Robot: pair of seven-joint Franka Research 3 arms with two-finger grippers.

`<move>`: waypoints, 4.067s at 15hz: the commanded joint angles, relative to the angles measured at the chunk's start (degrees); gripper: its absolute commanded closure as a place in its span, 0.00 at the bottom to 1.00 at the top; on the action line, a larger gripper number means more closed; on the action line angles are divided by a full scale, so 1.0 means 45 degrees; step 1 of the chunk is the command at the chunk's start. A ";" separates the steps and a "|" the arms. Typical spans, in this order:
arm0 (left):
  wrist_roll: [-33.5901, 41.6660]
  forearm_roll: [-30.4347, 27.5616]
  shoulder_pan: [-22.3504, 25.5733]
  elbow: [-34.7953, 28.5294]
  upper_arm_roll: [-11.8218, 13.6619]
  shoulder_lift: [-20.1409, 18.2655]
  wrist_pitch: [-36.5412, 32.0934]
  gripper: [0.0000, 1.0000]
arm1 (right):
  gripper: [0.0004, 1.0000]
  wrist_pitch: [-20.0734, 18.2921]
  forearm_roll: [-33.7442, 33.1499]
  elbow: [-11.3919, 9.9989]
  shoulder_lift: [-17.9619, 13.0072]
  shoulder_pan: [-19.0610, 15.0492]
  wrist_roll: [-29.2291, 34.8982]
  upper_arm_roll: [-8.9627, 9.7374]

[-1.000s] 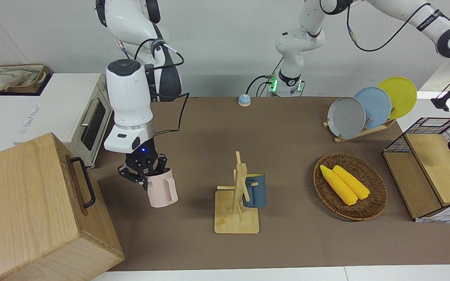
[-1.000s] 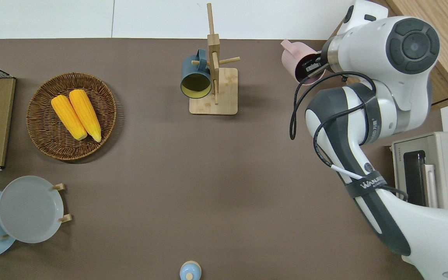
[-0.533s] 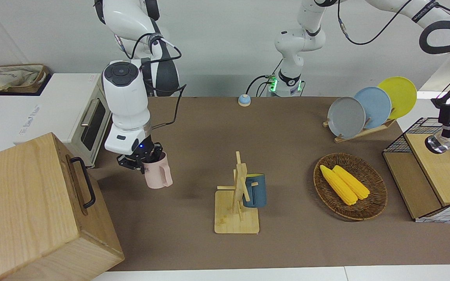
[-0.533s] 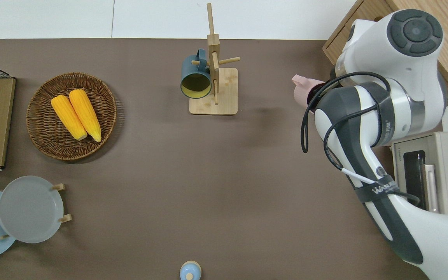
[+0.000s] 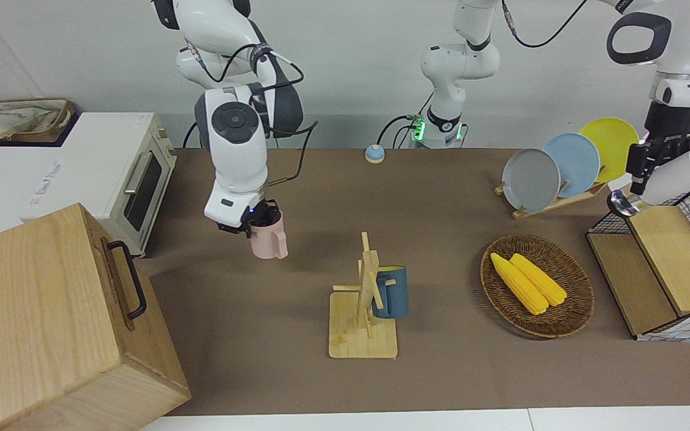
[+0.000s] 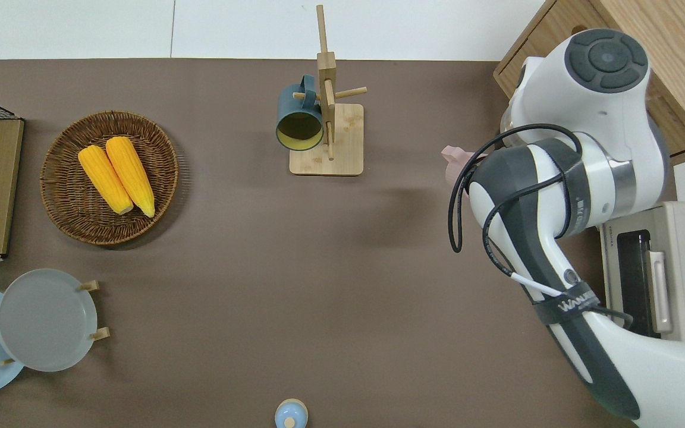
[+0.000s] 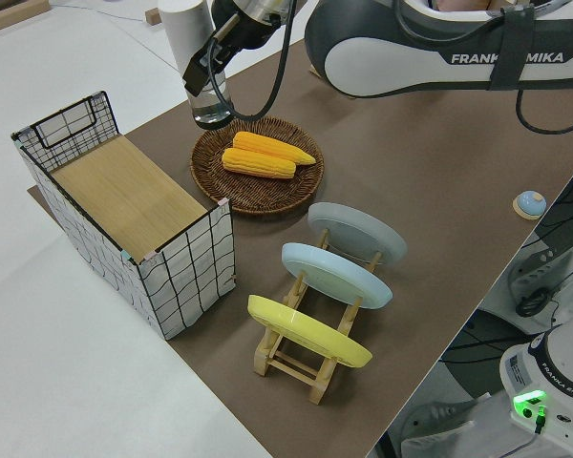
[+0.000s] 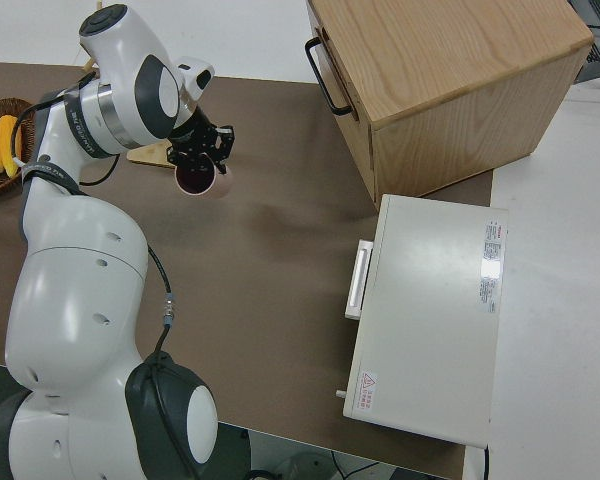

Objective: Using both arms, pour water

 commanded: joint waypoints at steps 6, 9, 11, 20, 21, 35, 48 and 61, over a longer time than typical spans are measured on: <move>-0.2898 0.1527 -0.0159 -0.3030 -0.2133 -0.3438 -0.1190 1.00 | 1.00 -0.0327 0.2364 -0.0505 0.0024 0.2397 0.5761 0.0051; -0.3289 0.1528 -0.0120 -0.4203 -0.2719 -0.4455 -0.1307 1.00 | 1.00 -0.0288 0.3225 0.0119 0.0725 0.2888 0.7599 0.0051; -0.3699 0.1528 -0.0120 -0.4732 -0.3207 -0.4886 -0.1307 1.00 | 1.00 -0.0133 0.3732 0.0782 0.1330 0.3433 0.8847 0.0070; -0.4013 0.1528 -0.0217 -0.5905 -0.4341 -0.5746 -0.1854 1.00 | 1.00 0.1193 0.5958 0.1586 0.2660 0.4371 1.1819 0.0070; -0.4013 0.1489 -0.0333 -0.6061 -0.4342 -0.5863 -0.1854 1.00 | 1.00 0.1505 0.6135 0.1586 0.2816 0.4489 1.2171 0.0070; -0.3760 0.1158 -0.1213 -0.6668 -0.4303 -0.5962 -0.1483 1.00 | 0.67 0.3753 0.7231 0.1899 0.3716 0.4588 1.2819 0.0090; -0.3740 0.0942 -0.1350 -0.6765 -0.4322 -0.5962 -0.1640 1.00 | 0.01 0.2372 0.7309 0.1860 0.2391 0.4296 1.3620 0.0012; -0.3856 0.0493 -0.3203 -0.7859 -0.4342 -0.6060 -0.1757 1.00 | 0.01 -0.1711 0.4306 0.0825 -0.1126 0.1563 1.0344 -0.0125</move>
